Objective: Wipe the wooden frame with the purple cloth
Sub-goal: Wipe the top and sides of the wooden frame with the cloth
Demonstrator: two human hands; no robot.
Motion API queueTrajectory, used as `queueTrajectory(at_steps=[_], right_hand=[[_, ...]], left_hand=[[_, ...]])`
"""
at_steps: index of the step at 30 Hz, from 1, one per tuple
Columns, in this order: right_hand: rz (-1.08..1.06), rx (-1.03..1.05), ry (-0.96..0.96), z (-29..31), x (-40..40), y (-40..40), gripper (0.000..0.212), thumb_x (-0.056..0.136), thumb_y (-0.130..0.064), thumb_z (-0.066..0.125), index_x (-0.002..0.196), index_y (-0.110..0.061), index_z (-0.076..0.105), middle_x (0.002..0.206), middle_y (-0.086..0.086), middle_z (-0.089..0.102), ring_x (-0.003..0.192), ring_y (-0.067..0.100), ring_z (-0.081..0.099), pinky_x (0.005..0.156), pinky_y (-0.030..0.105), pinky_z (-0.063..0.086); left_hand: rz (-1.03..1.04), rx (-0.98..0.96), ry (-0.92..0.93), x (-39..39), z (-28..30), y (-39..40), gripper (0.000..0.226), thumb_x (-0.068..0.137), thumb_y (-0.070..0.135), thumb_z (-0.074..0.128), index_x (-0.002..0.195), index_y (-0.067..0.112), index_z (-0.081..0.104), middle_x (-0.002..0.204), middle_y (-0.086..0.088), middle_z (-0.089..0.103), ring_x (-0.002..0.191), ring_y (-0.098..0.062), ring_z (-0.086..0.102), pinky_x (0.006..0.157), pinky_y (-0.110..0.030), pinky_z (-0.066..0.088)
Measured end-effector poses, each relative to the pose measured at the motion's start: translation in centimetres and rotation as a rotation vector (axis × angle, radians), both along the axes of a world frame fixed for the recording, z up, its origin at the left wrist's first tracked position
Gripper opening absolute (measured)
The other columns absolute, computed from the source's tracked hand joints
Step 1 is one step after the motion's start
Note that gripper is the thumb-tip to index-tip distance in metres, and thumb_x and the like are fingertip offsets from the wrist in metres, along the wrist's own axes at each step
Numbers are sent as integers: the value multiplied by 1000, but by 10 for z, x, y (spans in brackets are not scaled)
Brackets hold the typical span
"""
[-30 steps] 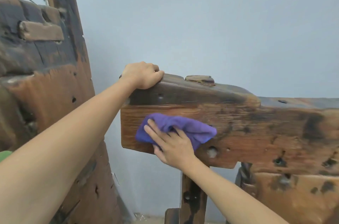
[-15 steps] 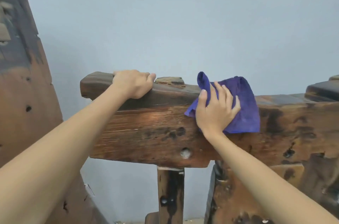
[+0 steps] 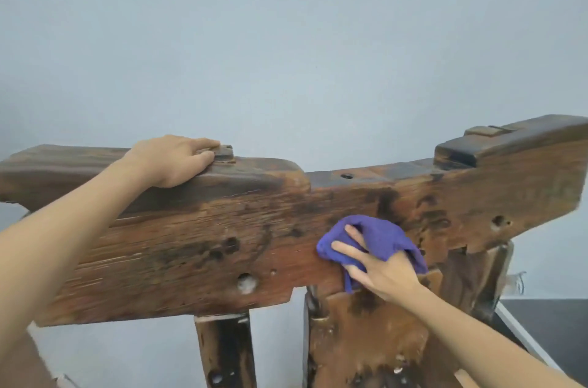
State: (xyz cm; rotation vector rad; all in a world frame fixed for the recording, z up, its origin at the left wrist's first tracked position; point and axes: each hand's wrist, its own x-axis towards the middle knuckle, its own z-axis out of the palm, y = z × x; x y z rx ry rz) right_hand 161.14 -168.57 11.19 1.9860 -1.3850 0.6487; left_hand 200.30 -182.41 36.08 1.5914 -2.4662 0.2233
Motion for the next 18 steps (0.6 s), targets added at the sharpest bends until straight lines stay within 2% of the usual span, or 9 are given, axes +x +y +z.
queueTrajectory(at_steps=[2, 4, 6, 7, 9, 13, 14, 16, 18], right_hand=[[-79, -26, -92, 19, -28, 9, 51, 107, -51, 26, 157, -39, 26, 172, -12, -10, 119, 27, 63, 69, 33, 51], [-172, -40, -244, 49, -20, 3, 53, 107, -56, 23, 157, -40, 23, 171, -10, -3, 144, 28, 37, 82, 47, 52], [-278, -93, -556, 78, 10, -18, 54, 104, -54, 29, 157, -49, 19, 172, -8, 5, 157, 21, 10, 101, 69, 35], [-321, -124, -660, 91, 32, -27, 53, 104, -53, 30, 156, -49, 23, 171, -8, 11, 158, 19, 7, 106, 73, 26], [-300, -170, -690, 102, 78, -39, 53, 103, -52, 32, 155, -44, 29, 169, -10, 23, 159, 16, 13, 116, 67, 14], [-65, -122, -440, 49, 116, -32, 71, 102, -53, 37, 163, -19, 23, 170, 0, 23, 158, 21, 17, 126, 45, 1], [45, -34, -443, 30, 104, -30, 68, 102, -45, 46, 160, -14, 30, 166, 3, 31, 155, 22, 24, 126, 39, 1], [308, 490, -626, -3, 64, -14, 57, 100, -26, 61, 153, -13, 45, 155, 3, 48, 142, 14, 39, 128, 29, 12], [377, 987, -941, -18, 13, 10, 39, 108, -25, 52, 148, -21, 50, 137, -12, 55, 130, 8, 45, 124, 36, 29]], left_hand=[[48, 28, -14, -6, 0, 9, 62, 96, 67, 19, 152, 47, 36, 156, -5, 49, 140, -33, 46, 110, -49, 40], [125, 14, -26, -27, -1, 22, 85, 81, 82, 10, 147, 40, 42, 149, -11, 52, 134, -38, 50, 109, -56, 39], [155, -15, -71, -76, -9, 35, 96, 77, 89, 5, 140, 34, 52, 144, -15, 54, 132, -40, 50, 107, -64, 35], [117, -26, -120, -106, -14, 38, 96, 80, 88, 4, 137, 31, 56, 143, -15, 56, 133, -39, 49, 107, -65, 33], [15, 58, -137, -164, -23, 42, 90, 89, 80, 4, 138, 26, 58, 147, -13, 56, 137, -37, 49, 112, -62, 30], [-67, 266, 110, -201, -22, 22, 83, 103, 56, -2, 133, 18, 66, 149, -10, 57, 139, -32, 48, 120, -51, 26], [-88, 296, 138, -200, -21, 20, 80, 105, 51, 0, 128, 17, 69, 144, -9, 61, 135, -31, 52, 118, -47, 29], [-86, 251, 158, -192, -23, 17, 70, 107, 43, 5, 124, 17, 67, 138, -7, 64, 129, -30, 55, 112, -44, 34], [-23, 177, 200, -178, -24, 11, 69, 106, 46, 6, 128, 16, 64, 142, -10, 61, 130, -32, 53, 109, -46, 34]])
